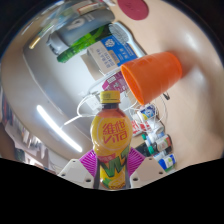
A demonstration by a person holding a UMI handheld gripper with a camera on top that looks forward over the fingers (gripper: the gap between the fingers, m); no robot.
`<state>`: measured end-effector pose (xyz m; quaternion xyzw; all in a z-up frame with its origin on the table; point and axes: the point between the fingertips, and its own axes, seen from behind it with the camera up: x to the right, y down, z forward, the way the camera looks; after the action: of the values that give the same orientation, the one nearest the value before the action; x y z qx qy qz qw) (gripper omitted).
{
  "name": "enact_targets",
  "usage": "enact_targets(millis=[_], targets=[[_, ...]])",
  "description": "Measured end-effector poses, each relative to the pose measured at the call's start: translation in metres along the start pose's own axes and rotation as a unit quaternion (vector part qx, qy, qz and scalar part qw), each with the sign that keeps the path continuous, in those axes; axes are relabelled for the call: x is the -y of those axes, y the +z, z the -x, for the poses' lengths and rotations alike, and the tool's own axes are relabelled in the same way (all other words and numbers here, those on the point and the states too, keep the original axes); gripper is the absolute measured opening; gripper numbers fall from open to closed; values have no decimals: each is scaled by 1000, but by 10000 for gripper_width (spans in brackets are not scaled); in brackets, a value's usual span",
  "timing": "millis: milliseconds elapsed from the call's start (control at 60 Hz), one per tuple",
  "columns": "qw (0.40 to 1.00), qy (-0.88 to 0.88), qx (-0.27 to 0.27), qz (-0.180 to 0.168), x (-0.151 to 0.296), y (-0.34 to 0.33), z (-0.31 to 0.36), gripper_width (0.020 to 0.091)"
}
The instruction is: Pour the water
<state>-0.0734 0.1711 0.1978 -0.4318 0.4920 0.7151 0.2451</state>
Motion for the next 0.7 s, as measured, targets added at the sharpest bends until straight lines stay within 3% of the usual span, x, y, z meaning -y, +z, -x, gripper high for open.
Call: enact_targets(millis=[233,450,583,700], targets=[[995,99,27,-1,8,-2,6,357],[994,105,19,-9,14,-3,0,357],[999,28,-1,18,-1,1,2,356],[986,-159,-6,47,-24,-4,37,356]])
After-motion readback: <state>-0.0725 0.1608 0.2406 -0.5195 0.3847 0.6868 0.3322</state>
